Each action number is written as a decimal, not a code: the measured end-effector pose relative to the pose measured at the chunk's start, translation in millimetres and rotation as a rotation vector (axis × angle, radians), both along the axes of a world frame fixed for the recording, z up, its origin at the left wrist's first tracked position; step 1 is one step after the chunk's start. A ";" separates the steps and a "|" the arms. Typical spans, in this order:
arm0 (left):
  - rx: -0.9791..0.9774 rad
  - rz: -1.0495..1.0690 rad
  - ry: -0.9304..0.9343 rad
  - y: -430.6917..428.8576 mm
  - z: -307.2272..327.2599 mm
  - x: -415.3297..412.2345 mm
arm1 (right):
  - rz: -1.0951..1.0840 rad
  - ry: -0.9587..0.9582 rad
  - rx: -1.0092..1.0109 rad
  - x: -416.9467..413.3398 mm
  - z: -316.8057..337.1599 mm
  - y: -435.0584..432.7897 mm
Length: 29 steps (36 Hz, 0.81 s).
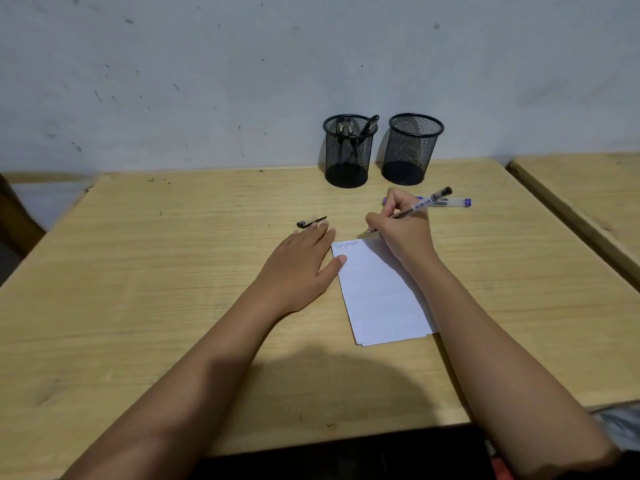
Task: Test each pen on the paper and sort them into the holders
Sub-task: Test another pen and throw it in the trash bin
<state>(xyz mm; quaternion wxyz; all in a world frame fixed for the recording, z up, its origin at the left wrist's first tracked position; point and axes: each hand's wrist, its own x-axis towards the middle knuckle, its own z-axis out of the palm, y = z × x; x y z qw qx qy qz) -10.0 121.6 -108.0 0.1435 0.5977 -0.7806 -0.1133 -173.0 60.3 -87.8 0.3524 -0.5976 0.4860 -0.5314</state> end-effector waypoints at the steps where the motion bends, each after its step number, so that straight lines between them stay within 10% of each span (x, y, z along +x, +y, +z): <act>1: -0.019 0.012 0.045 0.9 1.8 0.3 | -0.004 -0.027 0.007 -1.3 1.3 0.4; 10: -0.137 0.279 0.310 -16.3 11.9 3.4 | 0.216 -0.536 0.185 -11.2 11.3 4.4; 21: -0.115 0.272 0.359 -38.4 20.1 12.2 | 0.179 -0.309 0.179 -16.1 32.8 6.7; 29: -0.014 0.284 0.963 -22.7 44.4 -4.0 | 0.201 -0.287 0.131 -28.2 35.0 21.5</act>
